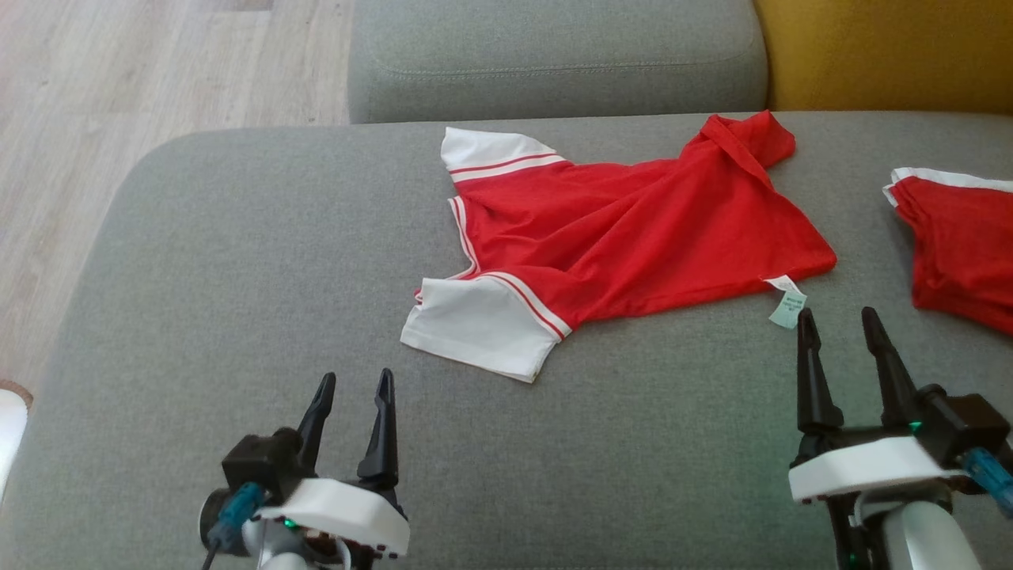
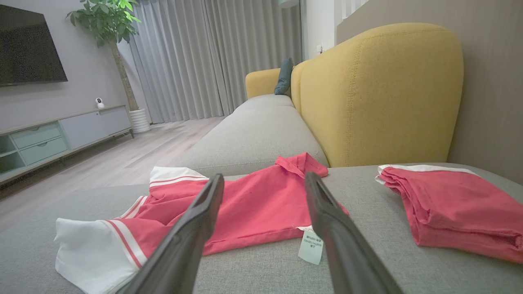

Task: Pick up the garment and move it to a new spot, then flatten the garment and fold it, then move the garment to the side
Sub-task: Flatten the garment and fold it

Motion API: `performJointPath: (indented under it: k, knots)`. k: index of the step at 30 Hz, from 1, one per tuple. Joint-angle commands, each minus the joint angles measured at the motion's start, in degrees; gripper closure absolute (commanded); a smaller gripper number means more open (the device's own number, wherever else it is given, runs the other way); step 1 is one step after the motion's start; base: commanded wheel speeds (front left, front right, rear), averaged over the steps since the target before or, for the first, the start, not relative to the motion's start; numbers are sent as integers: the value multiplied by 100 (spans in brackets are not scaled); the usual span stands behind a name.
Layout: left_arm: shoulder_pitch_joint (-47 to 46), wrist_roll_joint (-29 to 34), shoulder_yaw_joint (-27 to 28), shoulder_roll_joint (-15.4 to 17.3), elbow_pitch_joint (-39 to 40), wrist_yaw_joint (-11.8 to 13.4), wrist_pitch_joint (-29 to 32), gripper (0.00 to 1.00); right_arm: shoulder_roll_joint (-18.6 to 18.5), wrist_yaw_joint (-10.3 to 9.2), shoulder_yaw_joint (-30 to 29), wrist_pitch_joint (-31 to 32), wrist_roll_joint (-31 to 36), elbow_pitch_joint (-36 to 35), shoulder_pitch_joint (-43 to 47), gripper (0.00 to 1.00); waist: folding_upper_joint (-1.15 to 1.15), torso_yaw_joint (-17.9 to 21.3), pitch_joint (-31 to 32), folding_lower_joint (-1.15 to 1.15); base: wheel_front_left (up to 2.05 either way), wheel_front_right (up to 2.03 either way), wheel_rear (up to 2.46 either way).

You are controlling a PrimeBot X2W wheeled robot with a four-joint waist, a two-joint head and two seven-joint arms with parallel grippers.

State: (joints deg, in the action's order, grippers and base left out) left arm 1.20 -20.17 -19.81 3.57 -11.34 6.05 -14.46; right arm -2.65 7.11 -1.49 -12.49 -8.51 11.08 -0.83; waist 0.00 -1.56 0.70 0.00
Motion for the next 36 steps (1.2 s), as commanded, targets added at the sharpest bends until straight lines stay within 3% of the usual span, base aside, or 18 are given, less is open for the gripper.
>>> performJointPath:
  k: [1, 20, 28, 36]
  knots:
    - [-119, 69, 196, -10, 188, -18, -53, 0, -23, 37, 178, 19, -32, -223, -104, 0, 0, 7, 7, 0, 0, 0, 0]
    - [-191, 153, 111, -30, 36, -127, -1, 0, -23, 37, 236, 117, -66, -311, -49, 0, 0, 25, -91, 0, 0, 0, 0]
    - [-1255, 229, -159, -2, -1058, -376, 581, 0, -23, 37, 398, 154, -84, -333, -296, 0, 0, 245, -588, 0, 0, 0, 0]
    - [-2071, 37, 13, -18, -2208, -379, 500, 0, -23, 37, 410, 104, -78, -276, -490, 0, 0, 546, -945, 0, 0, 0, 0]
